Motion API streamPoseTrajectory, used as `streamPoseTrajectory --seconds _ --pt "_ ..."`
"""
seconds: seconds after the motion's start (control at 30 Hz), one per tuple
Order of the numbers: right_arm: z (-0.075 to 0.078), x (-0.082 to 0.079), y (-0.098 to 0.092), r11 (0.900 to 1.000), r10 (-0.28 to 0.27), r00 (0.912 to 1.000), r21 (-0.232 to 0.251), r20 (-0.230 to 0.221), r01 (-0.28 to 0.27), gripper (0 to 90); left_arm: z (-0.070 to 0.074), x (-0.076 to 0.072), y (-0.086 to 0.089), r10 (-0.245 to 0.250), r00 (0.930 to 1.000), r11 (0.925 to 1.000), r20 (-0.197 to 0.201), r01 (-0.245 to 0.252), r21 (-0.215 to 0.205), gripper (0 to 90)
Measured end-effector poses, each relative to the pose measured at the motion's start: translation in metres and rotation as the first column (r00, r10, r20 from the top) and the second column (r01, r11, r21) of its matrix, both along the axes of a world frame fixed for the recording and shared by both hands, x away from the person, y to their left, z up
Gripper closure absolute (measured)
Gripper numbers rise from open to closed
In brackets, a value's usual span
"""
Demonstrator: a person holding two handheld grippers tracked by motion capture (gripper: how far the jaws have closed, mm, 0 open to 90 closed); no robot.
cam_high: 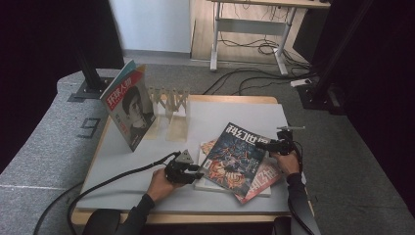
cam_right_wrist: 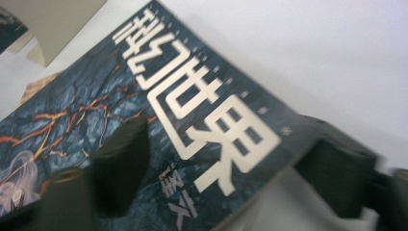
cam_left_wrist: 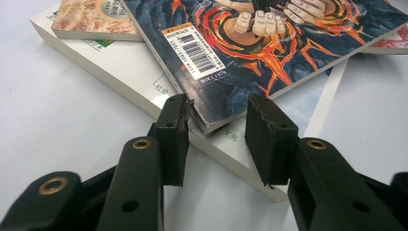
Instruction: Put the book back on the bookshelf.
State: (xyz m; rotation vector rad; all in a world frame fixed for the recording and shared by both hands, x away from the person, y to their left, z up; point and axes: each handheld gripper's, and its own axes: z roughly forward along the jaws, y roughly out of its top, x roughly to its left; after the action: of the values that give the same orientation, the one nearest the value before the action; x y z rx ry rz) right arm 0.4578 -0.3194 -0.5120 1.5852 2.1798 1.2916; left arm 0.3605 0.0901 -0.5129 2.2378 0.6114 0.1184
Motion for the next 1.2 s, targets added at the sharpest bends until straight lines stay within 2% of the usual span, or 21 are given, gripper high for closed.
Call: streamPoseTrajectory --seconds 0.2,0.3,0.43,0.73,0.9,1.07,1.13,1.2 --pt "0.011 -0.003 0.000 0.999 -0.033 0.9986 -0.031 0.041 0.034 57.5 0.000 0.000 0.000 0.004 1.0000 1.0000 -0.002 -0.004 0.000 59.9" --pt "0.014 -0.005 0.002 0.998 -0.038 0.9974 -0.047 0.061 0.041 65.9 0.000 -0.001 -0.001 0.007 1.0000 1.0000 0.000 -0.007 0.000 59.8" --pt "0.019 -0.007 0.003 0.998 -0.045 0.9964 -0.046 0.071 0.049 72.2 0.000 -0.003 -0.002 0.013 0.9999 0.9999 0.002 -0.013 -0.002 57.3" --pt "0.038 -0.017 0.013 0.997 -0.016 0.9878 -0.067 0.155 0.027 78.8 0.000 0.000 -0.001 -0.002 0.9994 1.0000 -0.034 0.002 -0.008 50.9" --pt "0.047 -0.022 0.019 0.997 0.003 0.9805 -0.082 0.197 0.013 80.4 -0.001 0.003 -0.002 0.021 0.9983 0.9998 -0.054 -0.021 0.001 42.6" --pt "0.055 -0.026 0.023 0.997 0.008 0.9751 -0.079 0.222 0.010 80.8 0.002 0.006 -0.002 0.036 0.9970 0.9994 -0.069 -0.036 -0.003 30.1" --pt "0.059 -0.028 0.024 0.996 0.012 0.9721 -0.083 0.234 0.008 80.9 0.004 0.006 -0.002 0.026 0.9975 0.9996 -0.065 -0.027 0.000 26.7" --pt "0.064 -0.030 0.027 0.996 0.016 0.9685 -0.084 0.248 0.005 81.0 0.006 0.007 -0.003 0.014 0.9971 0.9998 -0.075 -0.015 -0.015 22.7"
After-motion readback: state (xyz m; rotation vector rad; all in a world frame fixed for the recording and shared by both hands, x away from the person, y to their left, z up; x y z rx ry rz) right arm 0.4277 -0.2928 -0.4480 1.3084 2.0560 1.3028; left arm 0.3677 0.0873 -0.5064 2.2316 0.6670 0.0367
